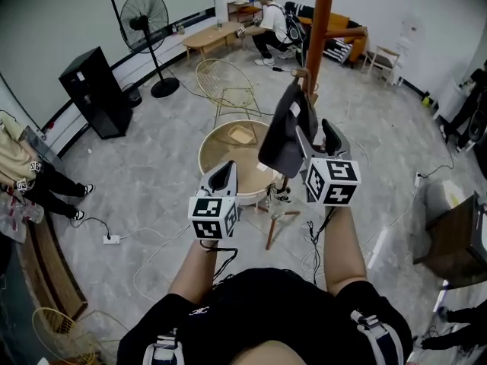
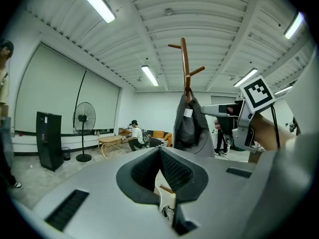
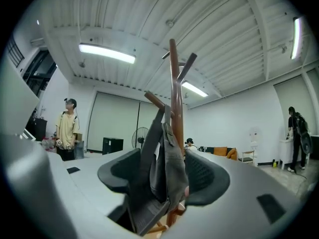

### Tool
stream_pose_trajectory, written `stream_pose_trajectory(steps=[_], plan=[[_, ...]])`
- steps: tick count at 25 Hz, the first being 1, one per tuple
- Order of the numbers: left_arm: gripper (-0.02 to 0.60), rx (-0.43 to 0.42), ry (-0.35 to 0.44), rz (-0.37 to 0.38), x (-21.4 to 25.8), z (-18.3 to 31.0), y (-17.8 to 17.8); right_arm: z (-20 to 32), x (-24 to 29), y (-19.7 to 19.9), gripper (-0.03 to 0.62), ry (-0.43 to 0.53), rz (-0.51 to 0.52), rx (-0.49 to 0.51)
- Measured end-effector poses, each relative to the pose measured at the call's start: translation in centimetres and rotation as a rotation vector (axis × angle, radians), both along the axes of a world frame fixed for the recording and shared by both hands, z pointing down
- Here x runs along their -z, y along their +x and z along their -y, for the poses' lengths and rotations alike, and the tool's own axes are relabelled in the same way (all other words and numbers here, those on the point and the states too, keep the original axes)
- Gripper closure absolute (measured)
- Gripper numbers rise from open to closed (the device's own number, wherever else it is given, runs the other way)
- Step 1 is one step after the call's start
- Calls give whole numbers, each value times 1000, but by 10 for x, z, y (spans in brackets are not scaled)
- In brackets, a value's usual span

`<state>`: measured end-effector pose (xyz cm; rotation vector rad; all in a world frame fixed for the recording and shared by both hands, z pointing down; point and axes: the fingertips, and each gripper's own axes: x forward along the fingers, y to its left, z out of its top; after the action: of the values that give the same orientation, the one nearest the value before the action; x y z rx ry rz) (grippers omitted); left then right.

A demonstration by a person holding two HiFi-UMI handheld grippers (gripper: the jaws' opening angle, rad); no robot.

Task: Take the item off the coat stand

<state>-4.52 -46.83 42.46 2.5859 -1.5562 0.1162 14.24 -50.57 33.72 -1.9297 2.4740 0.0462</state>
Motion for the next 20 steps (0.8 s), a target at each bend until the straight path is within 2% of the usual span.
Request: stream_pose_trajectory(steps=[8,9,11,13,15,20], plan=[[569,52,-8,0,1,4,-10,35,-21,4,323,-85,-48,-13],[571,56,-7,1,1,4,-10,37,-21,7,340,-91,-53,-30],[569,64,-8,2,1,4,-12,38,-21,14,458,-93,-50,-65],[569,72,-11,3,0,3,-13,36,-19,18,533,-89,-33,-78],[569,77,-10,4,1,2,-13,35,-15,21,557,-79,-28,-86],[571,84,-3,7,5,-2,-13,29,0,21,560,-40,-16,-99]])
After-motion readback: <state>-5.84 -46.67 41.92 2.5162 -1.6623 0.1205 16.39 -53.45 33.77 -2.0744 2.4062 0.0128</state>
